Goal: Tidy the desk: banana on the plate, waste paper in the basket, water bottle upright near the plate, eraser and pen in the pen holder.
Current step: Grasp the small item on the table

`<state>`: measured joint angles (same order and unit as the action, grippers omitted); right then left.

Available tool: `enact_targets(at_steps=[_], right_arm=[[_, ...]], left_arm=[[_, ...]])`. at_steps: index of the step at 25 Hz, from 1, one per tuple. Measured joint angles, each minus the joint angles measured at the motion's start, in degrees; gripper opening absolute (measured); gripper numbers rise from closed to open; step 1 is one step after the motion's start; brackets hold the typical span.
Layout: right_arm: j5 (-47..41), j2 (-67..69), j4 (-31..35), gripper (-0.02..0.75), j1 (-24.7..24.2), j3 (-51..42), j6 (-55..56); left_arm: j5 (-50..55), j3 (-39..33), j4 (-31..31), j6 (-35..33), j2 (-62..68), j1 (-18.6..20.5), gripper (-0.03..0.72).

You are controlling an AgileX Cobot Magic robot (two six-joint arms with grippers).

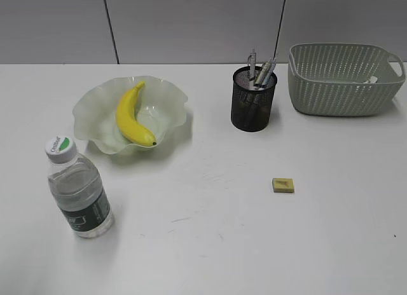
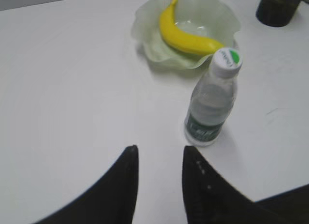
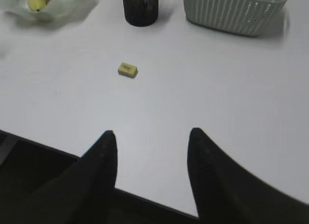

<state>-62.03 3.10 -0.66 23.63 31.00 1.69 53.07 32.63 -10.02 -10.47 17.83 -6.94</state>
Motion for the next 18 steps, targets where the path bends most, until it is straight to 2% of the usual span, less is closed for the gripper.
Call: enact_targets(at_steps=[3, 6, 9, 12, 15, 18], right_arm=[[-0.24, -3.17, -0.3, 0.368, 0.0, -0.13, 1.04], [-0.35, -3.4, -0.44, 0.342, 0.0, -0.3, 1.31], [1.32, -3.46, -0.77, 0.331, 0.0, -1.64, 1.55], [2.07, -3.51, -0.88, 0.325, 0.0, -1.83, 1.63], [2.17, -3.51, -0.88, 0.309, 0.0, -1.83, 1.65], [2.17, -3.51, -0.95, 0.294, 0.0, -1.83, 1.71]], left_arm=[[-9.78, 1.53, -8.49, -7.34, 10.64, -0.36, 0.237], [-14.8, 5.49, -17.12, -17.91, 23.4, -0.93, 0.238], [-16.58, 11.89, -21.8, -25.99, 38.47, -4.91, 0.237], [-18.34, 19.86, -19.78, -28.12, 51.12, -14.2, 0.237], [-20.25, 28.45, -12.63, -28.62, 63.5, -26.88, 0.239], [-22.24, 36.74, -3.6, -28.74, 76.24, -36.98, 0.27]])
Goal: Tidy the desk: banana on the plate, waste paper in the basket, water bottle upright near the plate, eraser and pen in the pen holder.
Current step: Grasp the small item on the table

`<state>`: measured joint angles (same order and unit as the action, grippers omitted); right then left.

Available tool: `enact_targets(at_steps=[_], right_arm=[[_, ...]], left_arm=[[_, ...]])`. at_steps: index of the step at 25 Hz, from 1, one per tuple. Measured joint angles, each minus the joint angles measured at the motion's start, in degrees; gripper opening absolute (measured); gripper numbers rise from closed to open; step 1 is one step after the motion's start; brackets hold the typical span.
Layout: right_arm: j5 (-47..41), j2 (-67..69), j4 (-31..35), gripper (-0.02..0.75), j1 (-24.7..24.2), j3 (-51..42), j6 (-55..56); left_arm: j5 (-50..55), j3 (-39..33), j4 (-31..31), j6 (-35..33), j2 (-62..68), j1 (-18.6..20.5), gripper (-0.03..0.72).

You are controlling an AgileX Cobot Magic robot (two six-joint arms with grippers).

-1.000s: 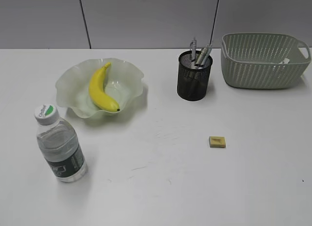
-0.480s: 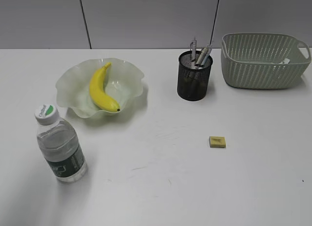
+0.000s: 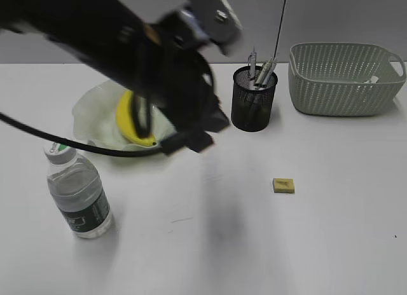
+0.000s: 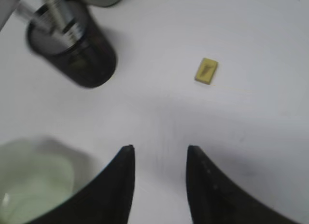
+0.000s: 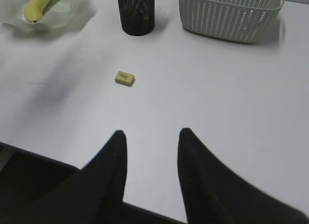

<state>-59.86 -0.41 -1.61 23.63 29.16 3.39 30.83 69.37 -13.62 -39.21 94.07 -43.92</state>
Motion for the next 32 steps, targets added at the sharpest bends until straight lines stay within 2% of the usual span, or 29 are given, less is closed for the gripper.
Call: enact_targets(at_steps=[2, 4, 8, 12, 16, 25, 27, 29, 32], right_arm=[[0.0, 0.0, 0.0, 0.281, 0.0, 0.0, 0.0], [0.0, 0.0, 0.0, 0.268, 0.0, 0.0, 0.0], [0.0, 0.0, 0.0, 0.258, 0.0, 0.0, 0.0], [0.0, 0.0, -0.06, 0.258, 0.0, 0.0, 0.0], [0.06, 0.0, -0.06, 0.257, 0.0, 0.0, 0.0], [0.06, 0.0, -0.06, 0.257, 0.0, 0.0, 0.0], [0.06, 0.0, -0.06, 0.257, 0.0, 0.0, 0.0], [0.06, 0.0, -0.06, 0.257, 0.0, 0.0, 0.0], [0.06, 0.0, -0.06, 0.257, 0.0, 0.0, 0.0]], left_arm=[[-0.99, 5.63, 2.88, 0.0, 7.34, -4.08, 0.328], [-1.39, 10.66, 4.02, 0.0, 13.98, -6.52, 0.382], [-0.6, 19.71, 4.24, 0.0, 24.64, -7.64, 0.422], [0.48, 25.8, 0.44, 0.0, 31.17, -7.64, 0.427], [1.91, 29.17, -2.41, -0.06, 34.98, -7.64, 0.419], [2.74, 29.94, -4.72, -0.3, 40.1, -7.64, 0.414], [2.47, 29.99, -4.72, -0.37, 40.17, -7.64, 0.396], [2.09, 30.05, -4.72, -0.43, 40.41, -7.64, 0.345], [1.17, 30.18, -4.66, -0.43, 40.63, -7.39, 0.179]])
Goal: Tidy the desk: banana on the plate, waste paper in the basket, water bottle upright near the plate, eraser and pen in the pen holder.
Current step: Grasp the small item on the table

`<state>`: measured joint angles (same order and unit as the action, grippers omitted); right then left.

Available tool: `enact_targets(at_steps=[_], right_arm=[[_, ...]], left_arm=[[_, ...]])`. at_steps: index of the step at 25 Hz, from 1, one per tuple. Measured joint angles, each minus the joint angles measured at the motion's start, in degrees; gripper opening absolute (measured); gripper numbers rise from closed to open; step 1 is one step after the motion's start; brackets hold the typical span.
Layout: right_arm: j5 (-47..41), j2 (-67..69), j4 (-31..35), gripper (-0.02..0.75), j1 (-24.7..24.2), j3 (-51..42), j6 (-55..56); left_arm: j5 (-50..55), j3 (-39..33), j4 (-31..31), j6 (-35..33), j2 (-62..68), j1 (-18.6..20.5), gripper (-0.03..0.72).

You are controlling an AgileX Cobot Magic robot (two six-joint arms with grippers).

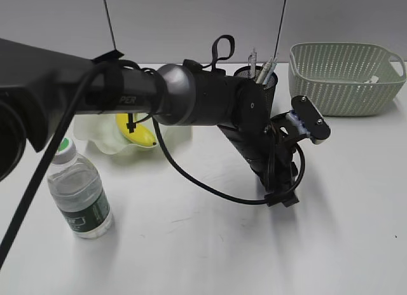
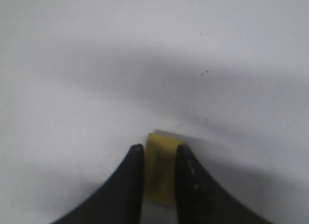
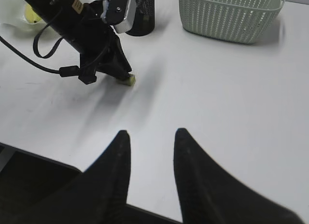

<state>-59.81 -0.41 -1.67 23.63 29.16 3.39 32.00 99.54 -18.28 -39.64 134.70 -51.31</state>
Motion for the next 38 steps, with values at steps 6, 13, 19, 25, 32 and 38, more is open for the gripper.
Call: enact_targets(at_steps=[6, 13, 19, 25, 32, 38], right_arm=[[0.0, 0.0, 0.0, 0.257, 0.0, 0.0, 0.0], [0.0, 0.0, -0.05, 0.243, 0.0, 0.0, 0.03], [0.0, 0.0, -0.05, 0.241, 0.0, 0.0, 0.03], [0.0, 0.0, -0.05, 0.241, 0.0, 0.0, 0.03], [0.0, 0.0, -0.05, 0.241, 0.0, 0.0, 0.03], [0.0, 0.0, -0.05, 0.239, 0.0, 0.0, 0.03]], left_arm=[[0.66, 0.22, -0.87, 0.0, -0.65, -0.22, -0.011], [1.48, 0.22, -1.92, 0.0, -1.11, -0.29, 0.192], [-0.2, 0.22, -2.22, 0.0, -1.11, -0.29, 0.517], [-0.95, 0.22, -2.24, 0.0, 0.75, -0.29, 0.444], [-0.23, -0.05, -2.37, 0.0, -0.32, -0.29, 0.184], [-14.69, -0.25, -2.7, 0.0, -10.65, 2.09, 0.184]])
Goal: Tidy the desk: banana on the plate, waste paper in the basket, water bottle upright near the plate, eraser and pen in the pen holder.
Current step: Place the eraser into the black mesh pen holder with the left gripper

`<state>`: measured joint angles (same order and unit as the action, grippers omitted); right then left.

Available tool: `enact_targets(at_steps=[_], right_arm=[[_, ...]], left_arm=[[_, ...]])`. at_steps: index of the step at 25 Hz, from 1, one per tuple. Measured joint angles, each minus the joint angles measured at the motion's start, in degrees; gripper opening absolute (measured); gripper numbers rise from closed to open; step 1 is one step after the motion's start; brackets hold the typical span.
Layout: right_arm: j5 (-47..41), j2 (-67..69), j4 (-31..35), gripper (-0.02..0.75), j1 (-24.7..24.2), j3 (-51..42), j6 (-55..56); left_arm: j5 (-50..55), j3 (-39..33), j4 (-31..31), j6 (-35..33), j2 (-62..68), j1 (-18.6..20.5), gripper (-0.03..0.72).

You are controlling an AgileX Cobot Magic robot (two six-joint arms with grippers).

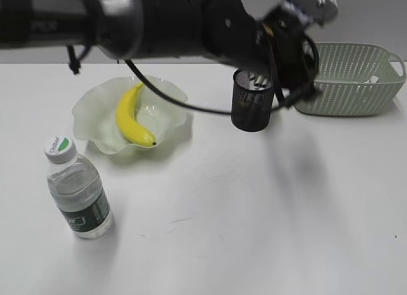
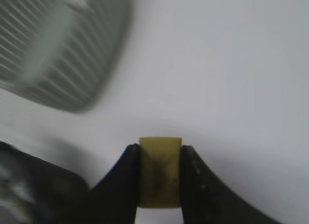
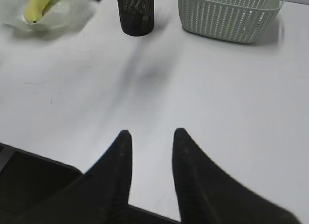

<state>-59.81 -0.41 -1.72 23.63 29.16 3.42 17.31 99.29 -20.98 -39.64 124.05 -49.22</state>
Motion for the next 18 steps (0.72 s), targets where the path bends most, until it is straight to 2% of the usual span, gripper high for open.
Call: enact_targets(at_steps=[4, 6, 12, 18], right_arm=[[0.0, 0.0, -0.13, 0.238, 0.0, 0.0, 0.0], [0.0, 0.0, -0.13, 0.238, 0.0, 0.0, 0.0], [0.0, 0.0, -0.17, 0.238, 0.0, 0.0, 0.0], [0.0, 0.0, -0.2, 0.238, 0.0, 0.0, 0.0]], left_arm=[[-17.31, 0.38, -1.63, 0.0, -3.18, 4.51, 0.184], [-20.25, 0.39, -4.88, 0.0, -2.37, 6.5, 0.184], [-18.67, 0.39, -13.12, 0.0, 3.16, 8.49, 0.184], [-13.71, 0.04, -13.8, 0.0, 5.61, 8.49, 0.184]])
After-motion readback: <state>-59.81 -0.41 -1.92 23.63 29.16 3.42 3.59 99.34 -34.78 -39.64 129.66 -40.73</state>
